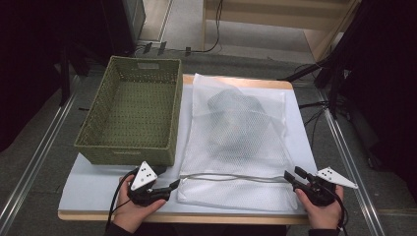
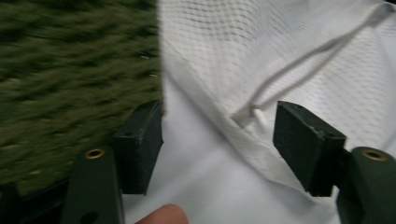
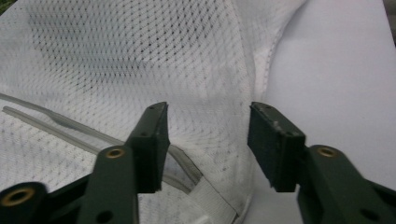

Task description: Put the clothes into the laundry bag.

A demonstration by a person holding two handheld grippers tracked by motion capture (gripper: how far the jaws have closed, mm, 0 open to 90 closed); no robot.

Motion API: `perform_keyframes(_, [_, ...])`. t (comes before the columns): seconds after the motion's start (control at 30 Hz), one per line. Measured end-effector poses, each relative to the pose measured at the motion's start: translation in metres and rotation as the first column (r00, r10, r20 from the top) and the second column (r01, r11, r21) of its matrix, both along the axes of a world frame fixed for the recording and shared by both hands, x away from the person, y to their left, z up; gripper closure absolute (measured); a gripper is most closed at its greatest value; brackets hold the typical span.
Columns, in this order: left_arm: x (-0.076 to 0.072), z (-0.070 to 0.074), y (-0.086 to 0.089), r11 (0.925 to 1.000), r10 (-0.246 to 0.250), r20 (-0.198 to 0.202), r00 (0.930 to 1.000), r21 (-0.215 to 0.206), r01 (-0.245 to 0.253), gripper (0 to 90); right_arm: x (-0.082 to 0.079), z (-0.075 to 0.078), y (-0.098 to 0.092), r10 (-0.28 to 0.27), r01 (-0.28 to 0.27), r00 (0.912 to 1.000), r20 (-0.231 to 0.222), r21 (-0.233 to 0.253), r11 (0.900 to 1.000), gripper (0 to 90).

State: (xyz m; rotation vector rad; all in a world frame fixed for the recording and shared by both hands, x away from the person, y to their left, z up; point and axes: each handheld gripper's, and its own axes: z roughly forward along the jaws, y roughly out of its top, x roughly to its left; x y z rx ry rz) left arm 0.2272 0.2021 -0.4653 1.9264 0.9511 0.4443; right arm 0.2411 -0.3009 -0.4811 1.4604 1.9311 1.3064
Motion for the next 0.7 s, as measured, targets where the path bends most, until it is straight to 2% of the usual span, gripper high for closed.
perform_keyframes(0.07, [0.000,0.003,0.004,0.9995,0.017,-0.005,0.9998,-0.025,-0.017,31.5,-0.001,0.003,0.003,-0.007,0.007,0.9999,0.013,-0.014,1.000,41.4])
perform_keyframes(0.1, [0.000,0.005,0.006,0.9994,0.024,-0.026,0.9994,-0.025,-0.025,30.6,-0.002,0.004,0.004,-0.009,0.009,0.9999,0.012,-0.016,1.000,40.2])
perform_keyframes(0.17, [0.000,0.008,0.009,0.9991,0.011,-0.043,0.9990,-0.041,-0.013,29.9,-0.003,0.006,0.005,-0.009,0.009,0.9998,0.017,-0.030,1.000,37.3])
perform_keyframes(0.27, [-0.002,0.012,0.011,0.9987,0.000,-0.030,0.9995,-0.050,-0.001,24.0,-0.005,0.008,0.007,-0.003,0.003,0.9997,0.025,-0.028,1.000,32.9])
perform_keyframes(0.37, [-0.003,0.015,0.013,0.9983,-0.022,-0.012,0.9997,-0.054,0.022,11.4,-0.007,0.010,0.008,0.011,-0.011,0.9995,0.029,-0.020,1.000,26.6])
perform_keyframes(0.43, [-0.004,0.016,0.016,0.9961,-0.043,-0.004,0.9991,-0.078,0.042,8.2,-0.008,0.010,0.008,0.028,-0.027,0.9990,0.035,-0.020,0.999,21.4])
perform_keyframes(0.5, [-0.003,0.017,0.020,0.9912,-0.064,-0.013,0.9979,-0.117,0.062,1.9,-0.009,0.011,0.009,0.048,-0.048,0.9981,0.039,-0.016,0.999,17.4])
perform_keyframes(0.63, [-0.003,0.019,0.032,0.9841,-0.074,-0.003,0.9972,-0.162,0.073,0.0,-0.010,0.012,0.010,0.073,-0.072,0.9961,0.050,-0.016,0.997,10.3])
perform_keyframes(0.7, [-0.003,0.019,0.036,0.9837,-0.070,0.005,0.9975,-0.166,0.070,0.0,-0.010,0.012,0.010,0.078,-0.077,0.9958,0.049,-0.011,0.997,5.4])
